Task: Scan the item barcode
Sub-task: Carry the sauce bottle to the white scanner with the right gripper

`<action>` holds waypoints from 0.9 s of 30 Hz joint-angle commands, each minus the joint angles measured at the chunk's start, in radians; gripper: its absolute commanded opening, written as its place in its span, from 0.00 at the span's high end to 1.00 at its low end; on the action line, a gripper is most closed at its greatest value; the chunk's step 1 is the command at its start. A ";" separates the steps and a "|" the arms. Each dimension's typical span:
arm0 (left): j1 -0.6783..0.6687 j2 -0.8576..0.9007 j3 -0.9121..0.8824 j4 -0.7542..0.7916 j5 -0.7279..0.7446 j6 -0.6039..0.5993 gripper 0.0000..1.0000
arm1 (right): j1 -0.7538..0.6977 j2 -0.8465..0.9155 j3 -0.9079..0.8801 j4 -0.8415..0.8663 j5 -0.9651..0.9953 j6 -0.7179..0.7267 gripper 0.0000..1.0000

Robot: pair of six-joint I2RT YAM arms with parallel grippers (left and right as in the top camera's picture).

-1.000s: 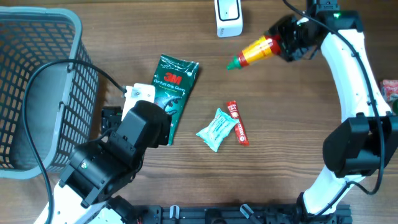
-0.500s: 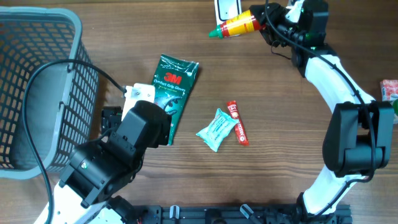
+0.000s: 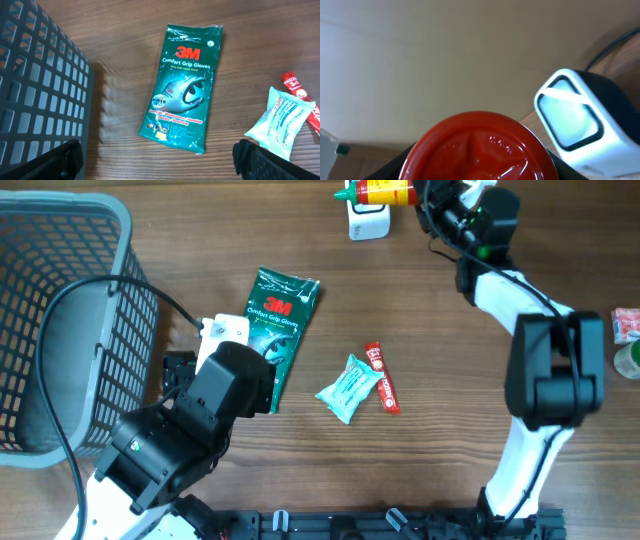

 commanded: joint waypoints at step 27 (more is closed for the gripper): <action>0.002 0.000 0.003 0.003 0.004 -0.017 0.00 | 0.032 0.379 0.542 -0.074 -0.150 -0.034 0.44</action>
